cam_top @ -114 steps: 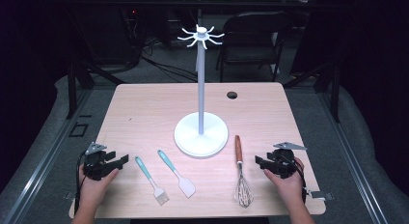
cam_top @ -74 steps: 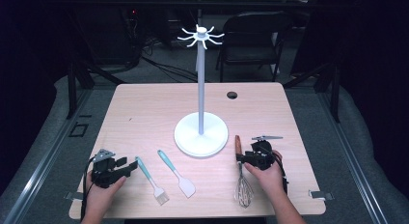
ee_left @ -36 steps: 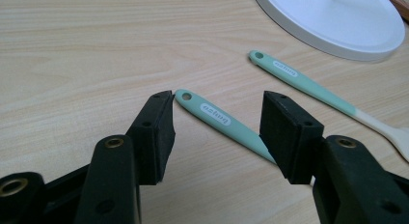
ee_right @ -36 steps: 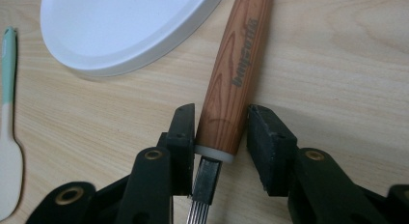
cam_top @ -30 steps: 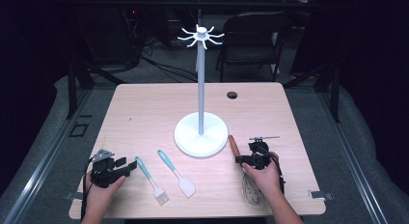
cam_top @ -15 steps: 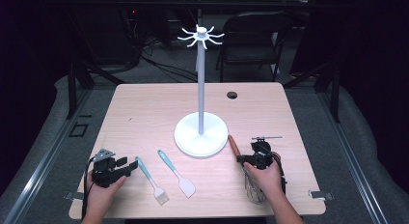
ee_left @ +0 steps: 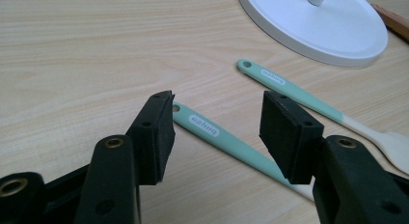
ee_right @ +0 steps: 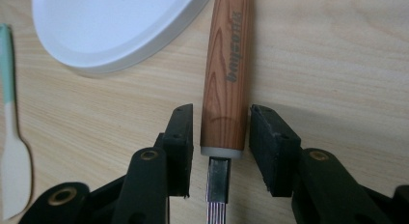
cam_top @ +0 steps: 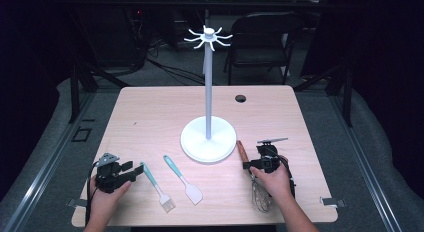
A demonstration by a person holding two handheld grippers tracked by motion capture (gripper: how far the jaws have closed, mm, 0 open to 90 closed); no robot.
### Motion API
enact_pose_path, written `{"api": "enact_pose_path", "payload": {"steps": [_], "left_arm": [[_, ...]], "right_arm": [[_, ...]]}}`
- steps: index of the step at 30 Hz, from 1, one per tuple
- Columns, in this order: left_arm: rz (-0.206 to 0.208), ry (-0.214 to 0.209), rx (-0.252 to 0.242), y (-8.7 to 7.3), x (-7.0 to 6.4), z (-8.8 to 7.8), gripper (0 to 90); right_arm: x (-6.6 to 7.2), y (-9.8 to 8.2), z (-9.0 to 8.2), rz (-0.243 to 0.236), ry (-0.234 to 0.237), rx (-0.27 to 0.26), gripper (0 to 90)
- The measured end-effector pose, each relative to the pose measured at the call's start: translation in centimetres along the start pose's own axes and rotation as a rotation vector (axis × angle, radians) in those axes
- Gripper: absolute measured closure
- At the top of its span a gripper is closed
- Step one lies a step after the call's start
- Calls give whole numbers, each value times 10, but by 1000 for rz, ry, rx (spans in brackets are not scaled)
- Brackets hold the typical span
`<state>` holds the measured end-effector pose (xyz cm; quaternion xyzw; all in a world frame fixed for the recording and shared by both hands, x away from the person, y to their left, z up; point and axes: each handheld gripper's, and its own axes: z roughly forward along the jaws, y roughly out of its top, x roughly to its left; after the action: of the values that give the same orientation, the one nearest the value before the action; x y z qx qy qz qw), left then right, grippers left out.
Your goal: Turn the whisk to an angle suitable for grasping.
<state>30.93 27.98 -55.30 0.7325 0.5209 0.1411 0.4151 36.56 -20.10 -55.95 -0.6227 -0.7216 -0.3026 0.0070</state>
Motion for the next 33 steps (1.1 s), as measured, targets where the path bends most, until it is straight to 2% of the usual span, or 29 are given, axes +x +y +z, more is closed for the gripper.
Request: {"api": "enact_pose_path", "payload": {"steps": [4, 8, 11, 15, 22, 25, 26, 30, 32, 33], "left_arm": [[18, -21, -5, 4, 1, 2, 461], [14, -47, -19, 10, 1, 6, 461], [14, -64, -22, 12, 0, 7, 462], [21, -84, -26, 15, -2, 10, 461], [26, -103, -39, 19, -10, 14, 461], [50, -120, -40, 21, -18, 13, 462], [50, -120, -40, 21, -18, 13, 463], [57, -147, -53, 24, -28, 10, 462], [62, -154, -55, 26, -35, 10, 460], [67, -159, -55, 27, -39, 10, 460]], "right_arm": [[11, 6, 4, -10, -59, 40, 631], [22, 12, 6, -53, -144, 96, 669], [25, 12, 8, -54, -173, 100, 677], [26, 11, 7, -43, -179, 90, 683], [27, 9, 3, -65, -195, 75, 687], [28, 7, -3, -79, -182, 41, 689], [28, 6, -5, -86, -178, 41, 688], [30, 2, -13, -103, -171, -16, 689], [32, -1, -18, -127, -180, -52, 689], [34, -2, -22, -150, -197, -53, 689]]}}
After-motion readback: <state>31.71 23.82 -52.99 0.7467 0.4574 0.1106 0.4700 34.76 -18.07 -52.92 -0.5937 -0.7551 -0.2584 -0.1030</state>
